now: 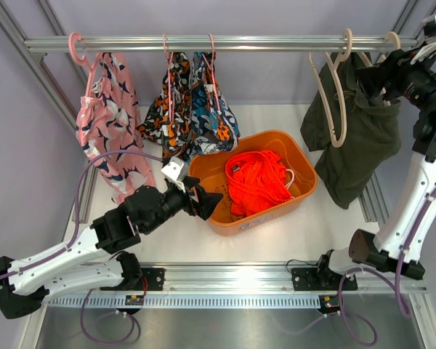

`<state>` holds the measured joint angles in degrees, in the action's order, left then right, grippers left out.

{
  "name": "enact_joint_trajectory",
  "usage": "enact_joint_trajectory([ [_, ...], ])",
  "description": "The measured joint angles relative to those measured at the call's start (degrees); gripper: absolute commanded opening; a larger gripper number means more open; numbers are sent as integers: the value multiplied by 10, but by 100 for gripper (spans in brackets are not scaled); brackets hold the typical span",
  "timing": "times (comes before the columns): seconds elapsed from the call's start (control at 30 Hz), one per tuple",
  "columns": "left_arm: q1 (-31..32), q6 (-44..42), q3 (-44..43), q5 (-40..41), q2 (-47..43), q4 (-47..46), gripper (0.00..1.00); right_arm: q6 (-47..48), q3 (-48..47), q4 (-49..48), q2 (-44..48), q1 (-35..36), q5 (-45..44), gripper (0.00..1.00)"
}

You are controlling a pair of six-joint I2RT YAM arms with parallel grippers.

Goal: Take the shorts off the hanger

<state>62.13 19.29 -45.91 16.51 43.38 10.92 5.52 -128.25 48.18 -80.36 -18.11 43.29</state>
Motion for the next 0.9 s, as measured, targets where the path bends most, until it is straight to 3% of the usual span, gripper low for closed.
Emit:
enact_joint_trajectory([
  [0.13, 0, -1, 0, -7, 11, -6, 97, -5, -8, 28, -52, -70, 35, 57],
  [0.33, 0, -5, 0, -23, 35, -12, 97, 59, -35, 96, -116, -124, 19, 53],
  [0.9, 0, -20, -16, -52, 90, -26, 99, 180, -56, 102, -192, -130, -34, 49],
])
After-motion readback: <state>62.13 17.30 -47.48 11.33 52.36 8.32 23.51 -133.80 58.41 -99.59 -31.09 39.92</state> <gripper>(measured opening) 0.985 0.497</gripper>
